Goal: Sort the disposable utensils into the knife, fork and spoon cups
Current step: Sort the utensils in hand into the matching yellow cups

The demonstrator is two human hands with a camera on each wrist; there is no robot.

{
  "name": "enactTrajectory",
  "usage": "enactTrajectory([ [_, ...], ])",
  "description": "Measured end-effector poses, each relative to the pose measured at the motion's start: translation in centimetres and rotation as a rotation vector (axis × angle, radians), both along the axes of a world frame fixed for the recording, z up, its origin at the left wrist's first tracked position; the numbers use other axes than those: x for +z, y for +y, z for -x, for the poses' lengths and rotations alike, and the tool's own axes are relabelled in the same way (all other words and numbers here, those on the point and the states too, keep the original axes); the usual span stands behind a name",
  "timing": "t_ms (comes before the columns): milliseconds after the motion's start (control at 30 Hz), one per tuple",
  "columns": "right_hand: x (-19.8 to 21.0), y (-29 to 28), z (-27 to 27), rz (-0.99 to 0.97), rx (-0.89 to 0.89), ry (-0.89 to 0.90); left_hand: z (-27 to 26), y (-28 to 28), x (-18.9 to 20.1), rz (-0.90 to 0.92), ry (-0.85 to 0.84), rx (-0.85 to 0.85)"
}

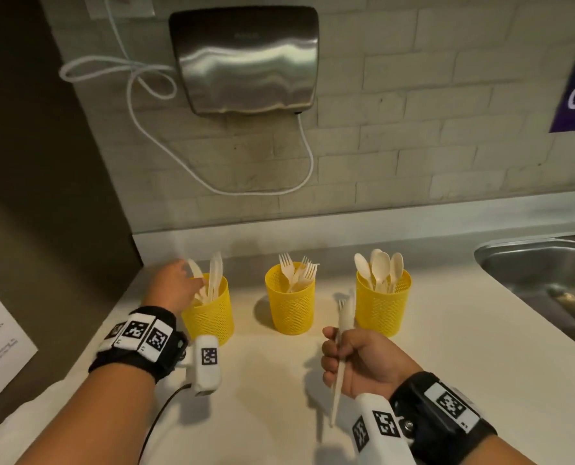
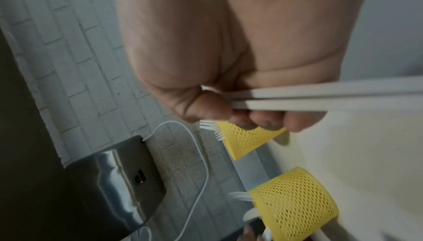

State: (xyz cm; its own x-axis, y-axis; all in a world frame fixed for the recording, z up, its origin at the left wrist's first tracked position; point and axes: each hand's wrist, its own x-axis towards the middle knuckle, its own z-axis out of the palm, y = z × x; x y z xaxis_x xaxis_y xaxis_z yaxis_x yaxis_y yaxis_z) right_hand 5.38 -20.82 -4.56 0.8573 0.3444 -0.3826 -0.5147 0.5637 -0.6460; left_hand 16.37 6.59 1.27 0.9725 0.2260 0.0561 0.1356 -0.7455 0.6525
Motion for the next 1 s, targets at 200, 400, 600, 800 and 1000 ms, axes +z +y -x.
enactTrajectory([
  [200,0.2,0.3,-0.2,0.103,0.004,-0.094,7.0,-7.7,-0.9,0.308,-0.042,-0.277],
  [400,1.2,1.1,0.7,0.07,0.031,-0.158,9.0,-13.5,-3.6,0.518,0.096,-0.529],
  [600,1.6,0.3,1.3,0.113,-0.051,-0.154,9.0,-14.1,-3.8,0.759,0.16,-0.504],
  [800,2.0,-2.2,1.1,0.285,-0.439,-0.215,6.8,-16.9,-0.4,0.647,-0.155,-0.403],
  [1000,1.9,-7.7,2.7,0.159,-0.676,-0.102,2.5,-22.4,2.8,0.541,-0.423,-0.365],
])
